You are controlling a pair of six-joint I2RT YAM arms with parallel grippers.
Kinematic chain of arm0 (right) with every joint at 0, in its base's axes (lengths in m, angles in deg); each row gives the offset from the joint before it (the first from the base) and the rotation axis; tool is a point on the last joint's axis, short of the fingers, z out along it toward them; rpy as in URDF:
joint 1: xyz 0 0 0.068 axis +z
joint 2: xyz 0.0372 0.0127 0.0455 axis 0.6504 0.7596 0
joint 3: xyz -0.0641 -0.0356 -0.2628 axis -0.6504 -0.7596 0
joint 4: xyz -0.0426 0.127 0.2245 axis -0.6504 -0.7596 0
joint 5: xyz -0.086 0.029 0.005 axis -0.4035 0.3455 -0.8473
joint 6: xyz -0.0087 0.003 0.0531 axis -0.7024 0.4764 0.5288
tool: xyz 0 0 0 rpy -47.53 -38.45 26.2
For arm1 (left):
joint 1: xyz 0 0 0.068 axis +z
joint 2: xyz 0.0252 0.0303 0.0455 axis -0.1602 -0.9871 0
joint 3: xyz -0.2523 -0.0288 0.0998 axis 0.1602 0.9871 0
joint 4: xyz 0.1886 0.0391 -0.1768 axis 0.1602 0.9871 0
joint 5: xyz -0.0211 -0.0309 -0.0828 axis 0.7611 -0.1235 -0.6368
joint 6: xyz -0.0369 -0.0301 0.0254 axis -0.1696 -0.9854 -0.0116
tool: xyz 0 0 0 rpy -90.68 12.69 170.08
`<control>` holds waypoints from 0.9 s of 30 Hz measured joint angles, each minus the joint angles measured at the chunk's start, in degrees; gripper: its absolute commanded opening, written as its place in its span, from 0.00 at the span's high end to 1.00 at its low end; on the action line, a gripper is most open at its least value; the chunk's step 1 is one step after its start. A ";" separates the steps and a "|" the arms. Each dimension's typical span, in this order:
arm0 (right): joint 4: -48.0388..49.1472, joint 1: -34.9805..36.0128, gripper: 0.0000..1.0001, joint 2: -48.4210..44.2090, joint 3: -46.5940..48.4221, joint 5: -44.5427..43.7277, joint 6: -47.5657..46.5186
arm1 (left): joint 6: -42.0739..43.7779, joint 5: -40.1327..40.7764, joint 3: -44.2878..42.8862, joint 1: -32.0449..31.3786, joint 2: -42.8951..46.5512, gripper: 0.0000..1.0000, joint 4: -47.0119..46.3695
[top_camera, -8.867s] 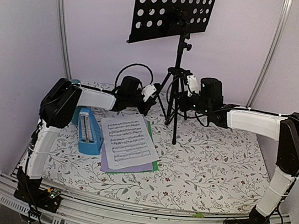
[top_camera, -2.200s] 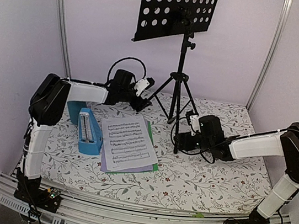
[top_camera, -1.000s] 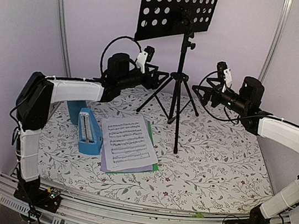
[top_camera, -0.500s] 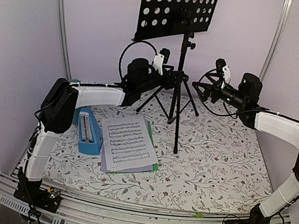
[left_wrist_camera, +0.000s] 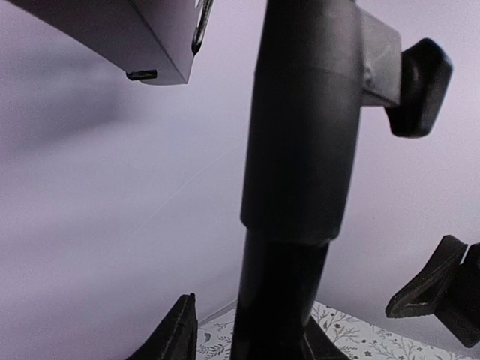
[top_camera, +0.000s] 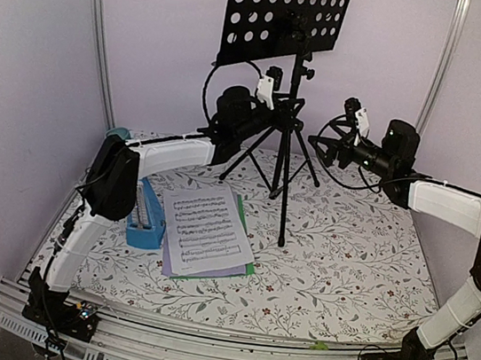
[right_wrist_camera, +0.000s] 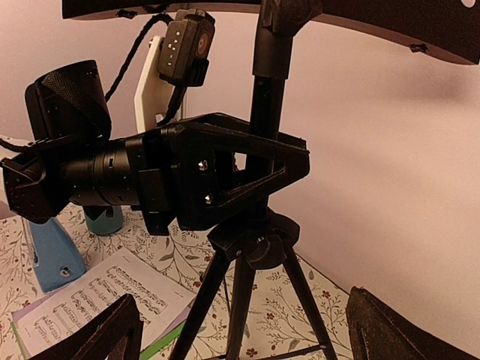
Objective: Set up the instrument practice props
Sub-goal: Adjust the music stand at the center of the board.
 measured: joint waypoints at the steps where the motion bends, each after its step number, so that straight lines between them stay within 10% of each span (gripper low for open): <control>1: -0.11 0.00 0.04 0.00 -0.02 0.00 -0.31 | -0.13 -0.26 -0.79 -0.04 -0.48 0.70 0.37; 9: -0.74 0.00 0.04 0.00 -0.52 0.00 -1.46 | 2.75 -1.86 -3.10 -0.37 -1.86 1.00 1.38; 27: -2.14 0.04 0.04 0.04 -0.68 0.26 -4.85 | 3.21 -5.57 12.26 -0.61 6.08 1.00 -6.64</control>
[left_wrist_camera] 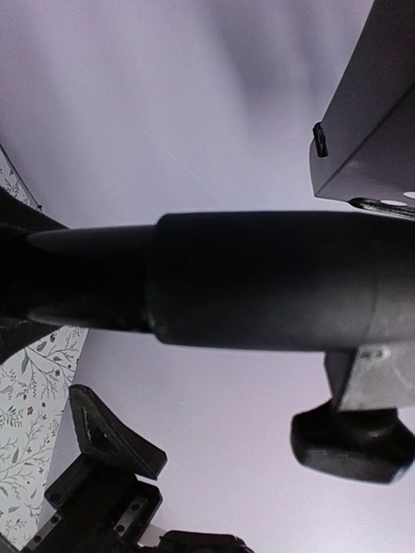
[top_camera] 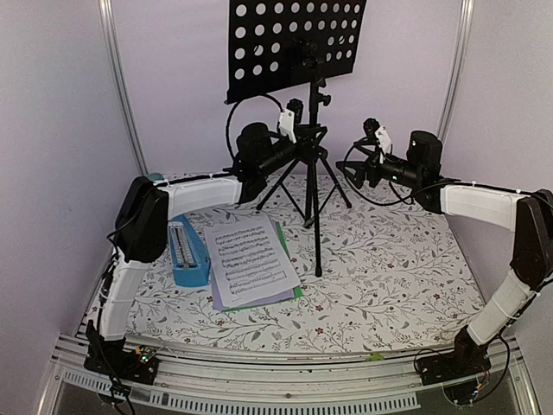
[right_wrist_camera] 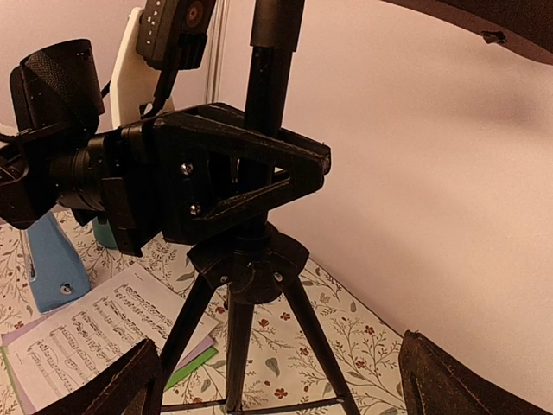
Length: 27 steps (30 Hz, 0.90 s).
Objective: Set up the instrument practice props
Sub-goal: Adjust the music stand at the center of the board.
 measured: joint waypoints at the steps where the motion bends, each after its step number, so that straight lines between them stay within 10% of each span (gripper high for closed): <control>1: 0.00 0.15 0.04 0.09 0.00 0.00 -0.20 | -0.02 -0.28 0.57 0.00 0.35 1.00 -0.26; 27: 0.92 7.65 0.21 4.57 1.68 -6.91 -9.75 | -0.37 -2.60 12.61 -1.51 7.89 1.00 -4.09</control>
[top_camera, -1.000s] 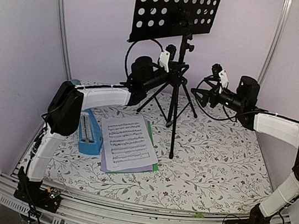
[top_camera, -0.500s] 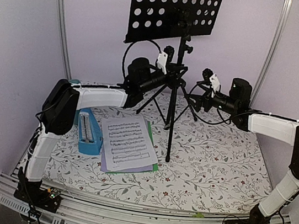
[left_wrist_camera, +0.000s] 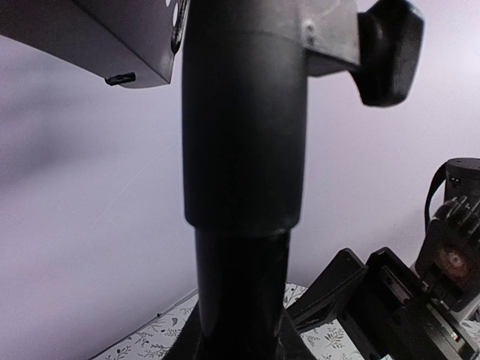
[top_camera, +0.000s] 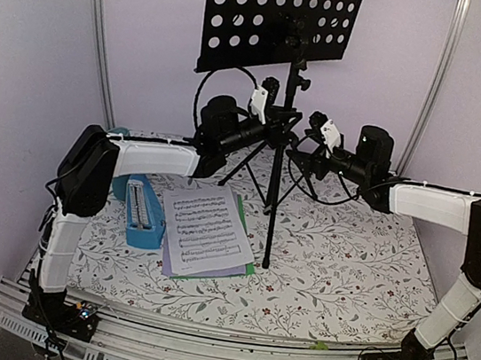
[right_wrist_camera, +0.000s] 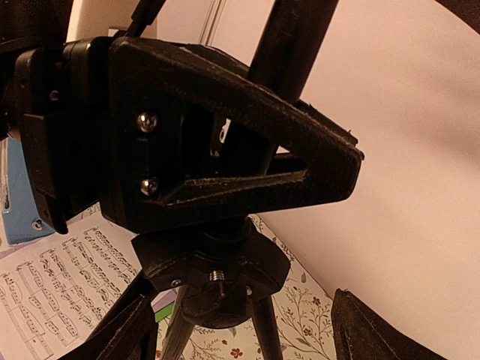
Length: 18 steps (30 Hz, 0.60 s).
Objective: Set up the instrument practice props
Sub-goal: Adjust the music stand at the center of the board, then hold the music stand at the center of the board.
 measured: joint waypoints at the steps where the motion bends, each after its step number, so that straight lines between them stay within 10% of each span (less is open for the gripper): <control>1: 0.50 0.24 0.24 -0.15 -0.33 -0.57 -0.42 | 0.00 -0.09 0.35 -0.02 0.24 1.00 0.00; 18: 2.19 2.45 0.47 -1.25 -2.60 -3.08 -4.81 | -0.02 -1.11 2.95 -0.39 2.16 1.00 -0.07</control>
